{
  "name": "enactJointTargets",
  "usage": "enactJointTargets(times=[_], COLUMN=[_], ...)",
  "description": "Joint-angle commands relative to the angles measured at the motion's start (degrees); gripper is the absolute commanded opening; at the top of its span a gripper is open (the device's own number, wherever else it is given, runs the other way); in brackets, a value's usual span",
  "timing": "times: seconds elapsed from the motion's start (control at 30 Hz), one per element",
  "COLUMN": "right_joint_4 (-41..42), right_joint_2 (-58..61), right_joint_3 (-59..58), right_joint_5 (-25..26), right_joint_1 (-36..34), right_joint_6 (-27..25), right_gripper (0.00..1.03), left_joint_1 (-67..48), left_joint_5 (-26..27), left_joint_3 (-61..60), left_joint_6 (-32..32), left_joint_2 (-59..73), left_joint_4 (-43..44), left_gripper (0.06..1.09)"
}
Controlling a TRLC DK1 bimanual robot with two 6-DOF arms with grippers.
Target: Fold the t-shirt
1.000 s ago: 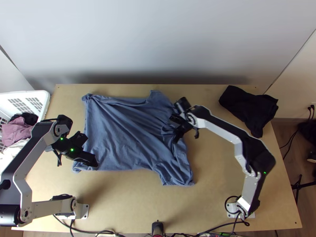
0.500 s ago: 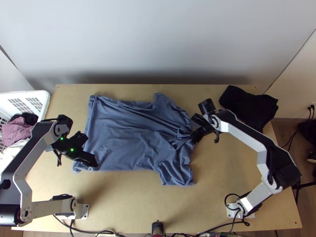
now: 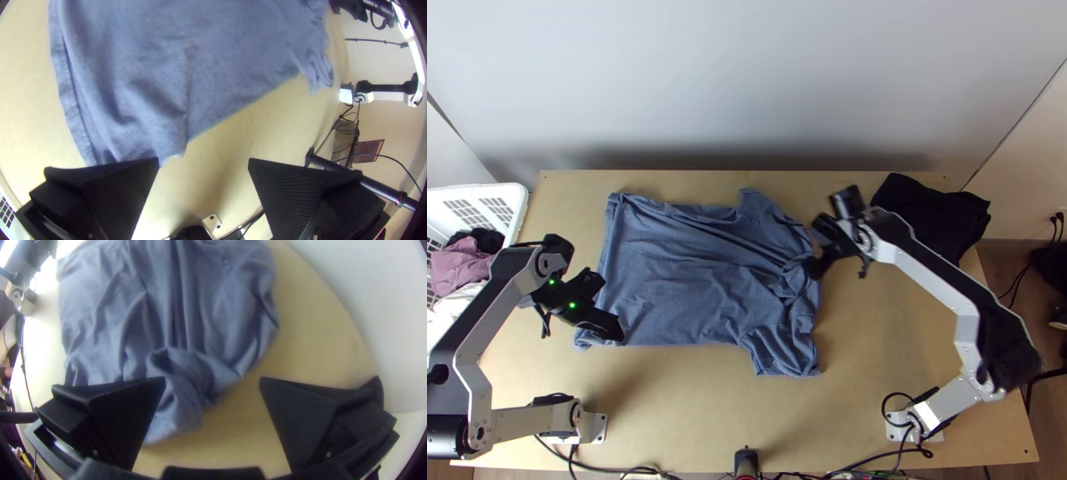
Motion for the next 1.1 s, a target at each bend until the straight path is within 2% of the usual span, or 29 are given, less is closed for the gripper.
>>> enactJointTargets(times=[0.0, 0.17, 0.3, 0.47, 0.8, 1.07], right_joint_4=[-3.56, -5.14, -5.32, -4.53, -5.14, -5.67], right_joint_2=[7.67, 13.38, 16.72, 16.99, 9.6, 3.01], right_joint_3=[14.76, 18.19, 15.55, 9.49, 2.72, -2.02], right_joint_5=[-0.03, -0.03, -0.03, -0.03, -0.12, -0.12], right_joint_1=[9.45, 15.16, 15.86, 11.47, -3.91, -8.22], right_joint_6=[0.6, 0.52, 0.08, -0.8, -3.79, -4.85], right_gripper=[0.98, 0.98, 0.98, 0.98, 0.98, 0.98], left_joint_1=[-2.03, -2.38, -2.21, -1.94, -1.51, -1.42], left_joint_5=[0.85, 1.11, 1.11, 1.2, 1.11, 1.11], left_joint_3=[2.02, 3.17, 3.08, 2.9, 3.17, 3.17], left_joint_6=[-1.71, -2.32, -2.41, -2.32, -1.35, -0.91], left_joint_2=[1.16, 1.6, 1.6, 1.6, 2.56, 2.56], left_joint_4=[0.71, 0.71, 0.89, 1.06, 1.41, 1.33], left_gripper=[1.04, 1.04, 1.04, 1.04, 1.04, 1.04])
